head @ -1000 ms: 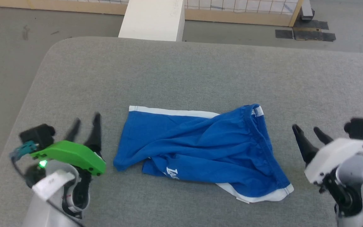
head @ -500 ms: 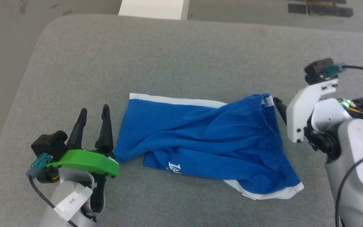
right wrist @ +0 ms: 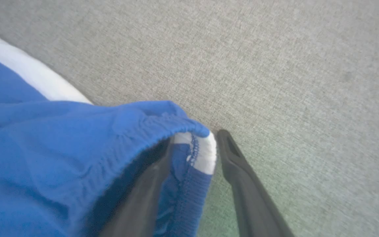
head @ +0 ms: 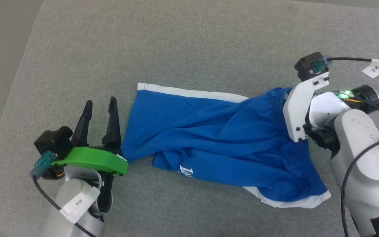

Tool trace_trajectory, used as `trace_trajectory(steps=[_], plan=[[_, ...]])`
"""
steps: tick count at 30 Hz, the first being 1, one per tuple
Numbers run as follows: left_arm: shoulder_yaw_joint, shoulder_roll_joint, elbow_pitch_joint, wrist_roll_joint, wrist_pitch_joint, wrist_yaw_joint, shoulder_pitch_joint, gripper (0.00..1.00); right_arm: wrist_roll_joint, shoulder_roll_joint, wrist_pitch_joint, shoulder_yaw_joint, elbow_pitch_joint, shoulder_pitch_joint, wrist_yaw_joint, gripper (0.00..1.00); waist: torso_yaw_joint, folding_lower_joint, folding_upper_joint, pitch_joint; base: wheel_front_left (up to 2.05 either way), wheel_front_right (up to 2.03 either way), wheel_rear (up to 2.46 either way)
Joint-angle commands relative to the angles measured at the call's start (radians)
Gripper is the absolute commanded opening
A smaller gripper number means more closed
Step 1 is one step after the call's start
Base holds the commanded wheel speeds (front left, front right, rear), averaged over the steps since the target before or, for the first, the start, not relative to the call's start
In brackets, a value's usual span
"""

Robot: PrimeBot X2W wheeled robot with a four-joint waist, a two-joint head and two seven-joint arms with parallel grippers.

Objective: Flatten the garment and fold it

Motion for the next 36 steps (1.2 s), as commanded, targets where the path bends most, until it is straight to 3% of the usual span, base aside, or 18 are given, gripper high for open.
trace_trajectory(steps=[1,7,11,18,24,34,35,36], plan=[[0.001,-0.003,0.007,0.005,-0.006,-0.007,-0.017,1.00,0.008,-0.002,-0.005,0.007,0.017,-0.003,-0.001,0.00,-0.002,0.0000,0.0000,-0.001,0.00,0.00,0.00],[-0.008,0.008,0.036,0.006,0.035,0.000,-0.047,1.00,0.025,0.001,-0.034,0.006,0.023,-0.008,-0.001,0.00,-0.020,0.0000,0.0000,-0.014,0.00,0.00,0.00],[-0.032,0.022,0.062,0.008,0.160,0.015,-0.120,1.00,0.036,0.008,-0.055,0.007,0.011,-0.006,-0.001,0.00,-0.031,0.0000,0.0000,-0.019,0.00,0.00,0.00],[-0.101,0.060,0.170,0.016,0.534,0.053,-0.318,1.00,0.045,0.017,-0.065,0.030,-0.008,-0.007,-0.001,0.00,-0.060,0.0000,0.0000,-0.009,0.00,0.00,0.00],[-0.171,0.096,0.264,0.065,0.841,0.114,-0.419,1.00,0.056,0.031,-0.080,0.045,-0.013,-0.005,-0.001,0.00,-0.084,0.0000,0.0000,-0.002,0.00,0.00,0.00],[-0.232,0.101,0.336,0.069,0.981,0.088,-0.445,1.00,0.061,0.027,-0.090,0.053,-0.025,0.000,-0.001,0.00,-0.098,0.0000,0.0000,0.009,0.00,0.00,0.00],[-0.236,0.098,0.340,0.067,0.985,0.083,-0.444,0.44,0.061,0.025,-0.091,0.053,-0.026,0.001,-0.001,0.00,-0.098,0.0000,0.0000,0.010,0.00,0.00,0.00],[-0.238,0.092,0.343,0.059,0.988,0.076,-0.441,0.04,0.061,0.023,-0.092,0.052,-0.027,0.002,-0.001,0.00,-0.098,0.0000,0.0000,0.012,0.00,0.00,0.00]])
